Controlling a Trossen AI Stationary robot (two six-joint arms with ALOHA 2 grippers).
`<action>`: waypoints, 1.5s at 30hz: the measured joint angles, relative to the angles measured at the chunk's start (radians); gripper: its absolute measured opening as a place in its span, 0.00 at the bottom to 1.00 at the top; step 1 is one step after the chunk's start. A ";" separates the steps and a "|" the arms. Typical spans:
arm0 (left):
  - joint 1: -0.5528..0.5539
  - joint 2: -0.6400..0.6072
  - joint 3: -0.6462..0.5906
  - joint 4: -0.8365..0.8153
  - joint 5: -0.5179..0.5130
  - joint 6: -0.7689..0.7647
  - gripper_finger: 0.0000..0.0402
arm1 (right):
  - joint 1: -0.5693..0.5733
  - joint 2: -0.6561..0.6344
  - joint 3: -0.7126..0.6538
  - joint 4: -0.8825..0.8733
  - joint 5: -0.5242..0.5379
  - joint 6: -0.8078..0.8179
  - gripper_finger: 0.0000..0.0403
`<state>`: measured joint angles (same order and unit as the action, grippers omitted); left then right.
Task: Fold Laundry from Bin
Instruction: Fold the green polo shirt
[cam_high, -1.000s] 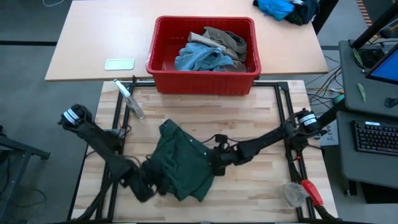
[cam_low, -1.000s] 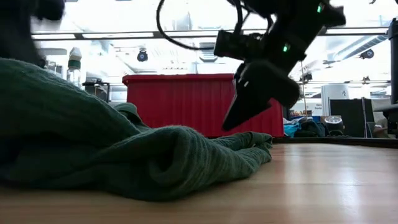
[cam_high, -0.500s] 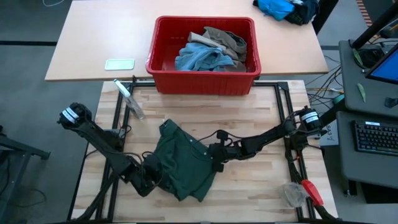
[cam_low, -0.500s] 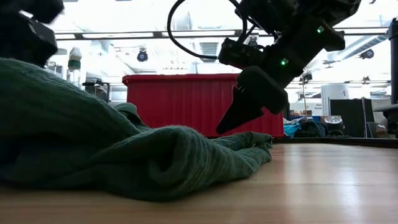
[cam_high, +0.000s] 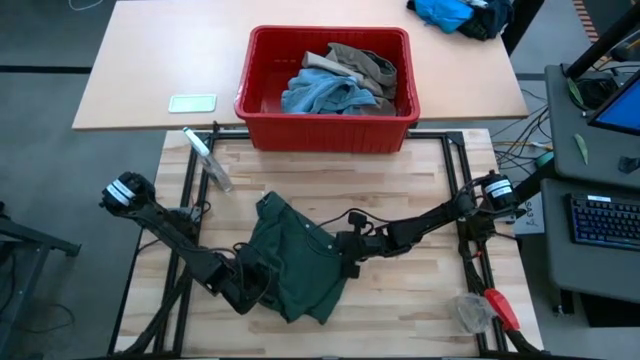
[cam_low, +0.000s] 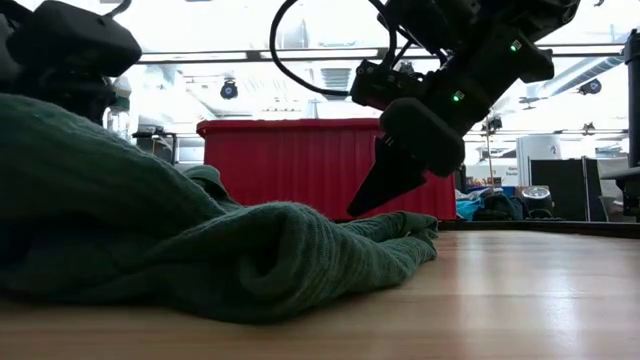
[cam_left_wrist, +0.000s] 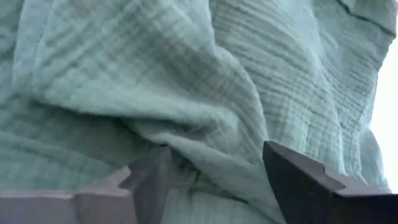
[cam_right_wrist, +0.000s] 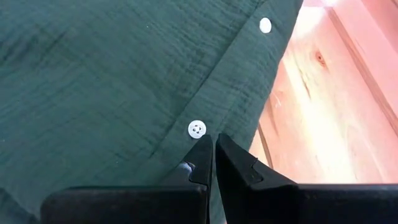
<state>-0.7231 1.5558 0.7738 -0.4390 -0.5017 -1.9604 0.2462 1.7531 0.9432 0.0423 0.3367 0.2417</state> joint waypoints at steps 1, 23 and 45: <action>-0.001 0.003 0.000 0.000 -0.010 0.003 0.54 | 0.000 0.000 0.000 -0.001 0.000 0.004 0.03; -0.091 -0.001 0.214 -0.398 0.057 0.076 0.01 | 0.004 0.066 -0.009 0.003 0.007 0.093 0.03; -0.123 0.095 0.348 -0.697 0.081 -0.093 0.17 | 0.014 0.051 -0.016 0.018 0.035 0.127 0.03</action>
<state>-0.8463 1.6505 1.1221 -1.1360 -0.4205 -2.0536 0.2601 1.8046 0.9269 0.0603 0.3721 0.3690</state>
